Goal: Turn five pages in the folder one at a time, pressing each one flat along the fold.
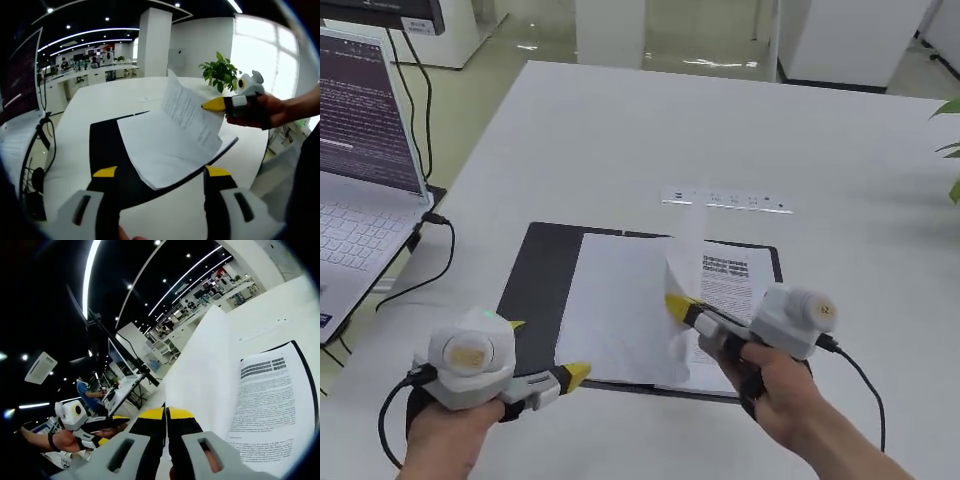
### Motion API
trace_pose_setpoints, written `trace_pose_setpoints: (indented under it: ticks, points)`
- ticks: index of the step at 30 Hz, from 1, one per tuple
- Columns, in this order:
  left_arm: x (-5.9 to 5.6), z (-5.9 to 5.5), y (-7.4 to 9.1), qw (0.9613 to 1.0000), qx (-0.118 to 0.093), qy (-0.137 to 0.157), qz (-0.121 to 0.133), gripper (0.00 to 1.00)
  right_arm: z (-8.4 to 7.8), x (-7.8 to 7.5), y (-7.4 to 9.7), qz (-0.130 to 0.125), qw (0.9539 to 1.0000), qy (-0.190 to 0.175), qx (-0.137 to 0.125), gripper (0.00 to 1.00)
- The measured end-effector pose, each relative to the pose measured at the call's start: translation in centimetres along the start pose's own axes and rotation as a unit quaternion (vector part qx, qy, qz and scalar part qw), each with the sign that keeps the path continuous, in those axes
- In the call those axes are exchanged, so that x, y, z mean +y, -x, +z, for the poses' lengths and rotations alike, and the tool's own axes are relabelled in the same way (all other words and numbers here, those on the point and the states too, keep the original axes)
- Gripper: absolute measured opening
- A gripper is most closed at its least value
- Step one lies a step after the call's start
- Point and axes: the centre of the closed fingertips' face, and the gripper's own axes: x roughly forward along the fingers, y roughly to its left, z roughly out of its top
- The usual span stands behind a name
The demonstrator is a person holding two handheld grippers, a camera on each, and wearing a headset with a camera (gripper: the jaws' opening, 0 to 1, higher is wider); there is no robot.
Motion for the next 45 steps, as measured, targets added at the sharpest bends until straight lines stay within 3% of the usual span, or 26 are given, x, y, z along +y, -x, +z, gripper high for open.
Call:
trace_pose_setpoints:
  ticks: [8, 18, 29, 39, 45]
  points:
    - [1.2, 0.5, 1.0, 0.9999, -0.013, 0.004, 0.002, 0.69, -0.5, 1.0, -2.0, 0.006, 0.9999, 0.0, 0.011, 0.0]
    - [2.7, -0.1, 1.8, 0.9996, -0.019, 0.018, 0.008, 0.7, -1.8, 1.8, -4.6, 0.015, 0.9994, -0.006, 0.03, 0.0]
    - [3.1, -0.6, 2.2, 0.9994, -0.021, 0.025, 0.01, 0.71, -4.6, 2.3, -7.7, 0.024, 0.997, -0.017, 0.072, 0.0]
    - [3.2, -1.6, 1.9, 0.9996, -0.011, 0.026, 0.005, 0.7, -6.9, 1.9, -9.2, 0.024, 0.9942, -0.024, 0.102, 0.0]
    - [3.2, -1.5, 1.7, 0.9995, -0.01, 0.028, 0.002, 0.7, -8.3, 1.6, -9.9, 0.021, 0.9921, -0.034, 0.119, 0.0]
